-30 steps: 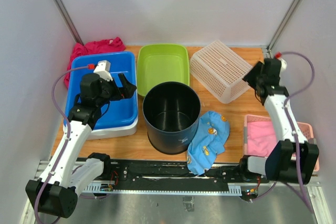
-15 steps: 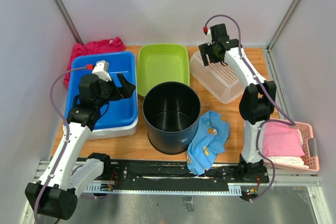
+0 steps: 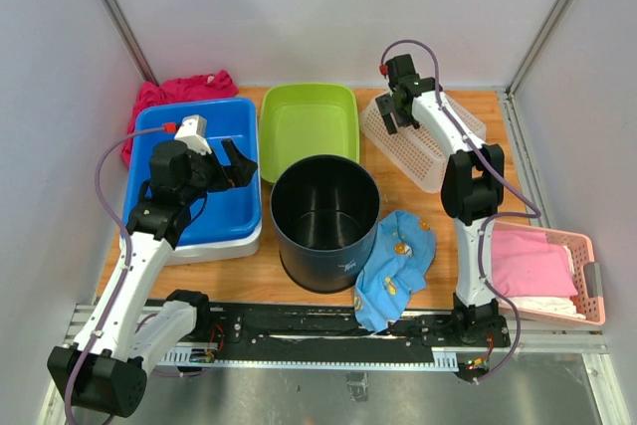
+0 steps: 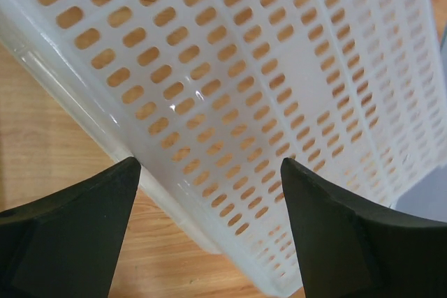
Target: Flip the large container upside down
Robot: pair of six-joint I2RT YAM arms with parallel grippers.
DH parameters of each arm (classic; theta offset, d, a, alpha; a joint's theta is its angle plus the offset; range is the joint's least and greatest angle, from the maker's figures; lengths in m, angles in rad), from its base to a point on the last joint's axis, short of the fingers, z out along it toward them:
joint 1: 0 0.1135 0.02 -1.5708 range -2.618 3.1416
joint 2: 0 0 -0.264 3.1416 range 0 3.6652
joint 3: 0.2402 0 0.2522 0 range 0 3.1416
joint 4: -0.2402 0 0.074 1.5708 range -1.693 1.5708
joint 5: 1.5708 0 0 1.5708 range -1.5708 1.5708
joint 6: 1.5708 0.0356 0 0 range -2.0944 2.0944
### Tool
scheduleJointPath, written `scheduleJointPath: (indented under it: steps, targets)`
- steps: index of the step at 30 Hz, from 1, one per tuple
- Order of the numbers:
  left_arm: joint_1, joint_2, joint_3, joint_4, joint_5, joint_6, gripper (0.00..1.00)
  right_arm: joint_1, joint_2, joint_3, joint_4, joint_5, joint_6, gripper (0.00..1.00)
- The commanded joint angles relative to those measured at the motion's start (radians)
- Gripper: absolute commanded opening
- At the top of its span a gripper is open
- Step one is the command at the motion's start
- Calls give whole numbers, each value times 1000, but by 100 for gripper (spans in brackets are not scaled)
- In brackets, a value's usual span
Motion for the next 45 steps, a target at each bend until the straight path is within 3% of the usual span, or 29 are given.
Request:
scheduleJointPath:
  steps: [1, 5, 11, 17, 22, 28, 31, 37, 45]
  targets:
    - [5, -15, 7, -5, -4, -5, 99, -101, -16, 8, -71, 161, 387, 83]
    - [5, -19, 10, -11, -4, -3, 99, -174, -29, -42, -64, 100, 556, 83]
    - [5, -20, 10, -19, -6, -4, 99, -210, -23, -26, -104, 66, 655, 84]
    - [5, -17, 4, -16, -9, -5, 99, -214, -142, -108, 23, -108, 510, 85]
    - [5, -10, -1, -4, -2, -10, 99, -209, -168, -92, 136, -328, 254, 84]
    - [6, -12, -11, 1, 1, -14, 99, -104, -77, 13, 119, -68, -54, 90]
    - [5, -14, -13, 0, 0, -10, 99, -90, -1, 93, 118, 42, -118, 92]
    - [5, -4, -8, 0, 5, -7, 99, -90, 159, 285, 69, 233, -95, 93]
    - [5, -1, 0, -15, 5, -3, 99, -144, 240, 359, 81, 556, 95, 93]
